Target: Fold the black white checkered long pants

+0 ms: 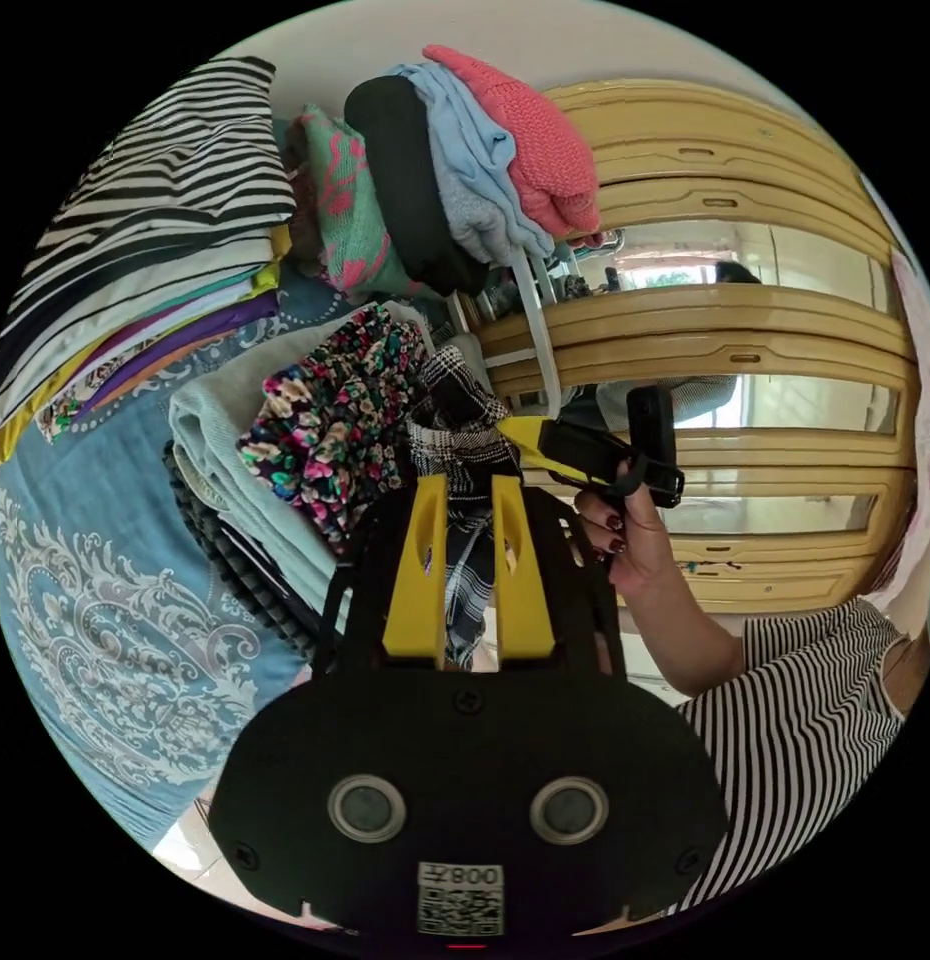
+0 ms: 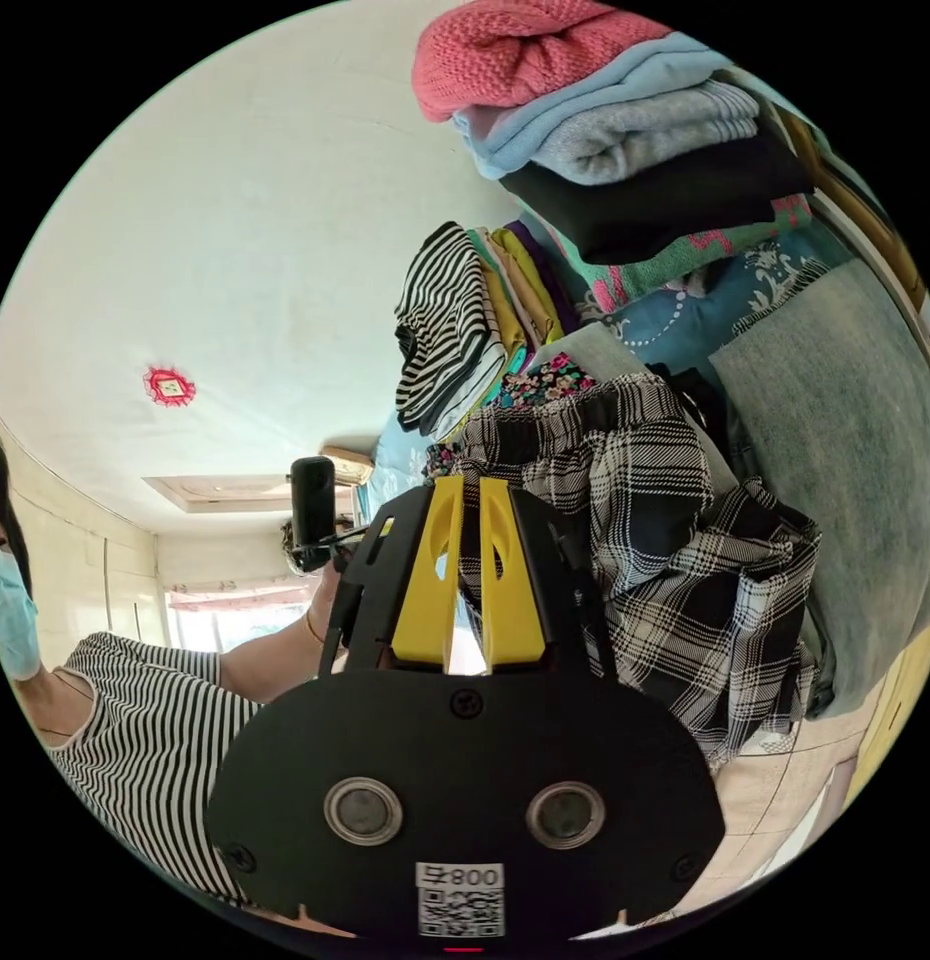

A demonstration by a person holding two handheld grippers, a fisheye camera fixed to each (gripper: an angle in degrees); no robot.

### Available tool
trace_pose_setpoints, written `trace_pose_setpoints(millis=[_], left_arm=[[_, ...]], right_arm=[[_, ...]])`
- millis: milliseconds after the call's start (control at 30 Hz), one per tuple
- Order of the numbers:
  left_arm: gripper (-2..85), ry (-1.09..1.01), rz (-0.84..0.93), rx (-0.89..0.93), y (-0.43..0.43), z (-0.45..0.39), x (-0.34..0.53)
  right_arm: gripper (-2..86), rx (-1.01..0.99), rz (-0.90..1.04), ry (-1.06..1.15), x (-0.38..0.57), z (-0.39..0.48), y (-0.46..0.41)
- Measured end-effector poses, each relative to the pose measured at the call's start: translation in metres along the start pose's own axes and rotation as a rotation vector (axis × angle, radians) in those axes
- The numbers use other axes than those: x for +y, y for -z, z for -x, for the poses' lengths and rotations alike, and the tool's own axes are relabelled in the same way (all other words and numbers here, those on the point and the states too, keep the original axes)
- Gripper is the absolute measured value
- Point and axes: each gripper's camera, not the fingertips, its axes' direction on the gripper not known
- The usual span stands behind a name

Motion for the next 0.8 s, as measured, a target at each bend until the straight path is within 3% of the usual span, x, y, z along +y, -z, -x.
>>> trace_pose_setpoints(millis=[233,467,800], left_arm=[[9.3,0.007,-0.057,0.258,0.039,-0.006,-0.029],[5.0,-0.027,0.004,0.256,0.071,-0.047,-0.077],[2.9,0.009,-0.066,0.398,0.162,-0.132,-0.106]], right_arm=[[2.5,-0.071,-0.055,-0.045,0.021,-0.004,0.008],[2.5,-0.095,-0.105,-0.1,0.053,-0.002,0.007],[1.7,-0.166,-0.229,-0.133,0.118,0.01,0.024]])
